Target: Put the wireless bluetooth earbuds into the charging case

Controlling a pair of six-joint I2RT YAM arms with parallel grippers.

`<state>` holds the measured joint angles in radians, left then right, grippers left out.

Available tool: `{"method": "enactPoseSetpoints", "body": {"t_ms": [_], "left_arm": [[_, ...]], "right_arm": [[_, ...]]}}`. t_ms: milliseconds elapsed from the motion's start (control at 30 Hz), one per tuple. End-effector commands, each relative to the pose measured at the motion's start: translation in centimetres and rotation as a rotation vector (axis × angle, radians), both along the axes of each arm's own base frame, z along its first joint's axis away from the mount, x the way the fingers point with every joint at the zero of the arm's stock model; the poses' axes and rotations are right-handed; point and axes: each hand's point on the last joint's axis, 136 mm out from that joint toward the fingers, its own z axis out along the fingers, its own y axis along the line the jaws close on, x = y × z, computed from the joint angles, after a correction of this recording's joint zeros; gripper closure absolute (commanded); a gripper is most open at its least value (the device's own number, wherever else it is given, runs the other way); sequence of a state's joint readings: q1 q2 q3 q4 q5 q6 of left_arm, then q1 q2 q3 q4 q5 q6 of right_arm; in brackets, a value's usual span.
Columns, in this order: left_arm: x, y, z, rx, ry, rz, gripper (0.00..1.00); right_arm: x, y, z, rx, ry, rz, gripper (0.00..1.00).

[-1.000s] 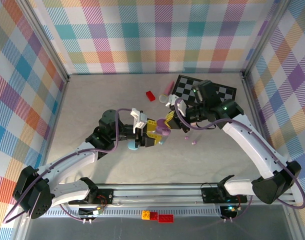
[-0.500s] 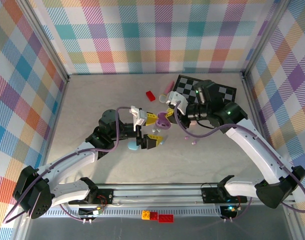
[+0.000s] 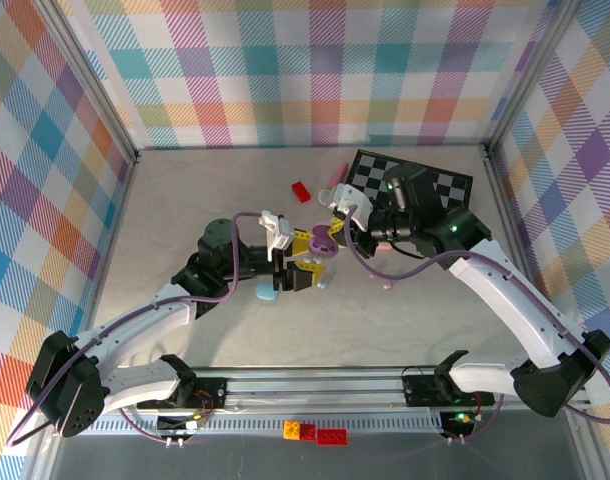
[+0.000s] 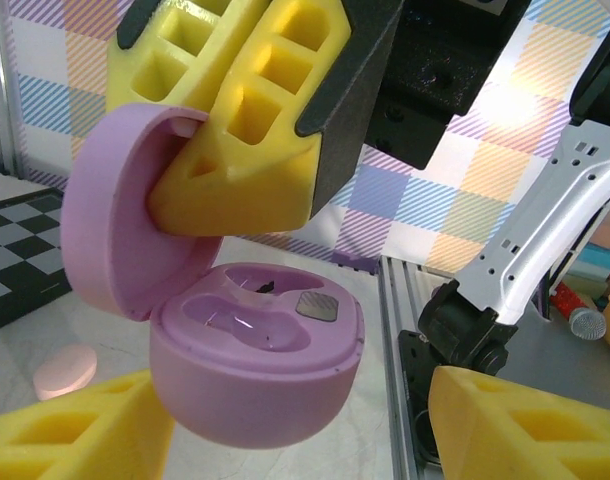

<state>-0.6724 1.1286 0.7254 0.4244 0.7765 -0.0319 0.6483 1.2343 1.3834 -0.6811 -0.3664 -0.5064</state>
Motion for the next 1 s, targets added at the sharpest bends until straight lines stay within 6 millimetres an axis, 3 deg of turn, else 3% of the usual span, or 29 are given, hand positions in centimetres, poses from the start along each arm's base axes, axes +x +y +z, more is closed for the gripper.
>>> {"method": "enactPoseSetpoints", "body": {"t_ms": [0, 500, 767, 967], "left_arm": [[-0.5, -0.2, 1.2, -0.026, -0.064, -0.032, 0.35], [-0.4, -0.3, 1.3, -0.029, -0.068, -0.032, 0.37], [-0.4, -0.3, 1.2, -0.028, -0.061, -0.036, 0.44], [-0.4, -0.3, 1.1, -0.027, -0.056, -0.035, 0.57]], "right_arm": [[-0.7, 0.6, 0.0, 0.017, 0.018, 0.046, 1.0], [-1.6, 1.0, -0.3, 0.018, 0.068, 0.094, 1.0], [-1.7, 1.1, -0.3, 0.023, 0.073, 0.1, 1.0], [-1.7, 1.1, -0.2, 0.024, 0.071, 0.103, 1.0]]}}
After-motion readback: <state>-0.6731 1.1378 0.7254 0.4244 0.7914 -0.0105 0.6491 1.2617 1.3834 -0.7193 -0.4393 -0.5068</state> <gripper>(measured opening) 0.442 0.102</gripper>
